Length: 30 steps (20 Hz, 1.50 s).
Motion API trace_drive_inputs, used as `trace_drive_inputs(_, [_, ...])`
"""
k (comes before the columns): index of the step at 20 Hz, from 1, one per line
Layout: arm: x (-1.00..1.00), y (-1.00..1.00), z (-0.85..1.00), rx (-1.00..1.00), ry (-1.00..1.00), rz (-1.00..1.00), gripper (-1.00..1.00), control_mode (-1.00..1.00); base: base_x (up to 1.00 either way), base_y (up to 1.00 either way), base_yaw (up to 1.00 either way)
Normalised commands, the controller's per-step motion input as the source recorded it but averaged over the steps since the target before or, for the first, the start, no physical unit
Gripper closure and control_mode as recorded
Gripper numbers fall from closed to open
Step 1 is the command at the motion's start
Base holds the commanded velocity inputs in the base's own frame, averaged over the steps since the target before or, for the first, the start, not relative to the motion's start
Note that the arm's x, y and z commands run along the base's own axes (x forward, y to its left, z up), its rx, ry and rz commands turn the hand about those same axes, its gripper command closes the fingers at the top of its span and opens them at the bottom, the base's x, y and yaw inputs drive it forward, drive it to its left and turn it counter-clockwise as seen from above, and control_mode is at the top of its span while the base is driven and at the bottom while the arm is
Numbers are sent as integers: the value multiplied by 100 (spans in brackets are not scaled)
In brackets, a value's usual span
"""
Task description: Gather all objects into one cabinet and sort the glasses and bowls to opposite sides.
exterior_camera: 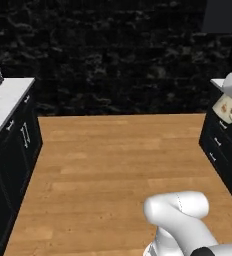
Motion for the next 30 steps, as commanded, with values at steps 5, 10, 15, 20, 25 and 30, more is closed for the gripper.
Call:
trace_drive_inputs(5, [0, 0, 0, 0, 0, 0, 100, 100, 100, -19, -11])
trace_drive_inputs(10, [0, 0, 0, 0, 0, 0, 100, 100, 100, -19, -10])
trace_drive_inputs(15, [0, 0, 0, 0, 0, 0, 100, 100, 100, -23, -9])
trace_drive_inputs(20, [0, 0, 0, 0, 0, 0, 100, 100, 100, -26, -9])
trace_drive_inputs(25, [0, 0, 0, 0, 0, 0, 100, 100, 100, -23, -9])
trace_drive_inputs(30, [0, 0, 0, 0, 0, 0, 100, 100, 94, -16, -17])
